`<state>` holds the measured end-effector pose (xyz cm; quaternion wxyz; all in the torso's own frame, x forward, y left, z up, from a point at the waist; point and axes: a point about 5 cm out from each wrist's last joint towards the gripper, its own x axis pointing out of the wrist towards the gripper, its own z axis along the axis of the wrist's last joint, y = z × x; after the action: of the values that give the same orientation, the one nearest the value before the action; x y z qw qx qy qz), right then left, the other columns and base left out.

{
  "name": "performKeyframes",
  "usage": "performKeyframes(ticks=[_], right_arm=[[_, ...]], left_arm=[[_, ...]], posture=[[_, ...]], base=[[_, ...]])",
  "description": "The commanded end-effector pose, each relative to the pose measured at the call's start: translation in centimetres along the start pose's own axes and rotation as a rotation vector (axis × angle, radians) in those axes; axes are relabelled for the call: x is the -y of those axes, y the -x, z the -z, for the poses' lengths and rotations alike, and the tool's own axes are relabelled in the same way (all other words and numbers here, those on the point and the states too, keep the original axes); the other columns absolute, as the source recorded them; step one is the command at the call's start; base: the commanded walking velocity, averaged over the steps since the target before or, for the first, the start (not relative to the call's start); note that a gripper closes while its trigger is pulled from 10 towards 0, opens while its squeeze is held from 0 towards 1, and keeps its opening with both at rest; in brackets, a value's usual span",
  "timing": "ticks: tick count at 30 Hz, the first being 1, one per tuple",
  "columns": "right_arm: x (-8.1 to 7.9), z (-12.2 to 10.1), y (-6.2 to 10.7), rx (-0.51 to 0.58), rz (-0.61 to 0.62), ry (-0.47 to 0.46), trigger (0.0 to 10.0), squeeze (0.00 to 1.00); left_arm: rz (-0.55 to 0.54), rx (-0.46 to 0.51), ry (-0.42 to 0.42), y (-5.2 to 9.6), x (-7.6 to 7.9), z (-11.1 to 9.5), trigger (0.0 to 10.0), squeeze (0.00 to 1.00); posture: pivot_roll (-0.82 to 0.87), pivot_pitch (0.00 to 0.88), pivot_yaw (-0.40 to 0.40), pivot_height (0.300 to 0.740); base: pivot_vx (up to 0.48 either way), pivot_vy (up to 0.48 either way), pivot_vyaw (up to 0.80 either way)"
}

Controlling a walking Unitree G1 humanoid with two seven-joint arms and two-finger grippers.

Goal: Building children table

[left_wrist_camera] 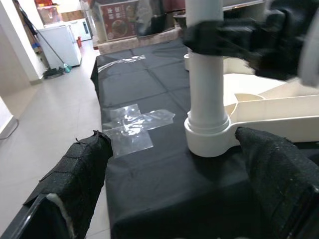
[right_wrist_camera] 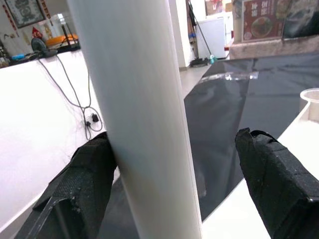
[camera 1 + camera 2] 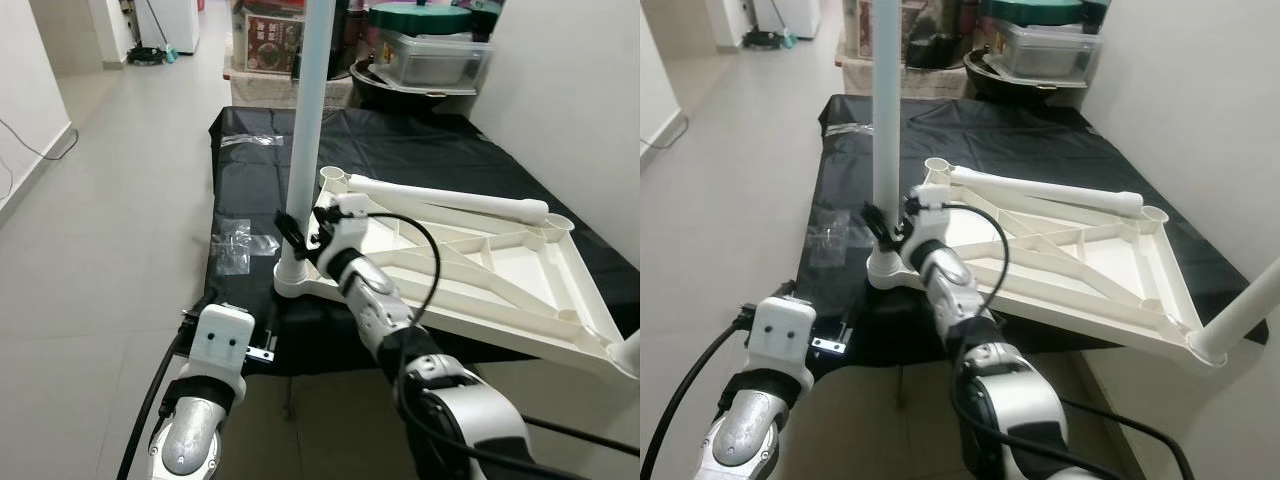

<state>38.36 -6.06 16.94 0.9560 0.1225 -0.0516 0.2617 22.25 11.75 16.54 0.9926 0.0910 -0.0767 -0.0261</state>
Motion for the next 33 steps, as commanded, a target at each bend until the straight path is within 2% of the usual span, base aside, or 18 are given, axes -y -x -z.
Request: performKeyframes(ticks=[1,5,12,20,25,28,29,30,32,33], right_arm=[[0.8,-0.1,0.5,0.010,0.021,0.008,10.0,0.00],[0.7,0.5,1.1,0.012,0.001,-0.006,10.0,0.00],[1.1,1.0,1.8,0.009,-0.001,0.035,10.0,0.00],[2.4,0.3,2.0,0.017,0.054,0.065,10.0,0.00],[3.0,-1.3,1.4,0.023,0.050,0.105,10.0,0.00],[3.0,-3.4,0.3,0.013,-0.042,0.147,10.0,0.00],[3.0,-3.4,0.3,0.013,-0.042,0.147,10.0,0.00],[2.8,-4.4,-0.2,-0.008,-0.113,0.134,10.0,0.00],[2.7,-5.1,-0.5,-0.021,-0.162,0.122,10.0,0.00],[2.7,-5.7,-0.6,-0.100,-0.262,0.176,10.0,0.00]], left_arm=[[-0.003,-0.025,-0.002,0.0,0.0,0.4,10.0,0.00],[-0.018,-0.022,-0.014,0.0,-0.3,0.4,10.0,0.00],[-0.024,-0.026,-0.026,0.0,-1.0,0.5,10.0,0.00],[-0.037,-0.037,-0.027,0.1,-1.2,0.6,10.0,0.00],[-0.088,-0.051,0.032,-0.1,-1.7,0.7,10.0,0.00],[-0.102,-0.055,0.040,-0.1,-1.9,0.8,10.0,0.00],[-0.102,-0.055,0.040,-0.1,-1.9,0.8,10.0,0.00],[-0.099,-0.056,0.035,-0.1,-1.8,0.8,10.0,0.00],[-0.096,-0.057,0.032,-0.1,-1.8,0.9,10.0,0.00],[-0.091,-0.058,0.029,0.0,-1.7,0.9,10.0,0.00]], posture=[[0.06,0.045,-0.106,0.740],[0.06,0.036,-0.096,0.740],[0.07,0.027,-0.094,0.740],[0.07,0.024,-0.093,0.740],[0.07,0.025,-0.094,0.740],[0.07,0.032,-0.094,0.740],[0.07,0.032,-0.094,0.740],[0.06,0.035,-0.096,0.740],[0.06,0.035,-0.096,0.740],[0.06,0.035,-0.096,0.740]], base=[[0.000,0.000,0.00],[0.000,0.000,0.00],[0.160,-0.357,0.00],[0.282,-0.385,0.00],[0.144,-0.124,0.00],[0.000,0.000,0.00],[0.000,0.000,0.00],[0.000,0.000,0.00],[0.000,0.000,0.00],[0.000,0.000,0.00]])
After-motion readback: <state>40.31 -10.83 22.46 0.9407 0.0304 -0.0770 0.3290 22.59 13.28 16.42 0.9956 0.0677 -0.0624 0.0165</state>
